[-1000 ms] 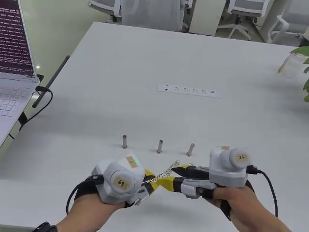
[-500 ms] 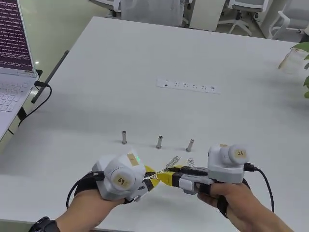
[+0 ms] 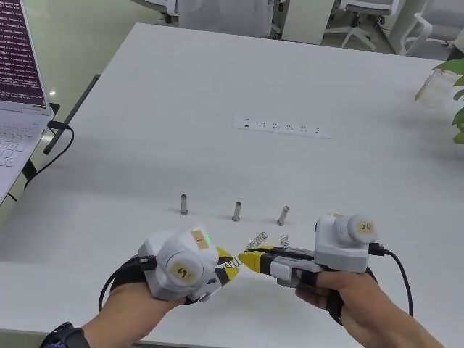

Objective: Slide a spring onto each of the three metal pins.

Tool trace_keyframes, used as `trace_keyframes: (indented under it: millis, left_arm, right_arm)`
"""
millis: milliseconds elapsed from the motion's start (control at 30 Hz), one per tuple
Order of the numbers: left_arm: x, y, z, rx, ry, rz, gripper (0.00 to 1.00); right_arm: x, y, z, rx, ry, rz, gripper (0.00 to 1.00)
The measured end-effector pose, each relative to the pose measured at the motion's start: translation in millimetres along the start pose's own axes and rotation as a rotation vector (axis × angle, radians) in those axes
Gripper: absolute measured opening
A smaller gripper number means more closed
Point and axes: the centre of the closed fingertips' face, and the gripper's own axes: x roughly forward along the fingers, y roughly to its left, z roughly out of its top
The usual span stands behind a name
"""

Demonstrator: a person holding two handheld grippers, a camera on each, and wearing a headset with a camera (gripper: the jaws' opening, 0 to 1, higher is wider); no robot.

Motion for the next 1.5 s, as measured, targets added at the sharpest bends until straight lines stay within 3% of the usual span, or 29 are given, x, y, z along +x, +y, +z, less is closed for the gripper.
trace_keyframes:
  millis: [467, 700, 1000, 1233, 1333, 1400, 1500]
  left_arm:
    - [2.4, -1.4, 3.9, 0.012, -0.012, 0.0, 0.03]
    - [6.4, 2.2, 2.2, -0.023, -0.024, 0.012, 0.03]
    - [15.1, -2.8, 3.8, -0.018, -0.025, -0.01, 0.03]
    - [18.5, -6.6, 12.1, -0.035, -0.048, -0.032, 0.02]
    - [19.0, -8.2, 16.5, -0.032, -0.061, -0.039, 0.02]
    - [20.1, -9.4, 19.4, -0.022, -0.07, -0.045, 0.02]
    - [21.1, -12.5, 24.2, -0.016, -0.081, -0.058, 0.02]
  right_arm:
    - [0.3, 7.9, 2.0, -0.098, 0.064, -0.016, 0.08]
    - [-0.4, 5.7, 3.3, -0.124, 0.065, -0.033, 0.08]
    - [-8.9, 3.1, 8.3, -0.149, 0.063, -0.05, 0.08]
    - [-16.0, 1.4, 11.3, -0.166, 0.071, -0.054, 0.08]
    - [-19.4, 2.1, 13.5, -0.197, 0.085, -0.054, 0.09]
    - [-23.4, 0.1, 13.1, -0.269, 0.126, -0.071, 0.1]
    - [-25.2, -2.9, 11.1, -0.326, 0.16, -0.088, 0.17]
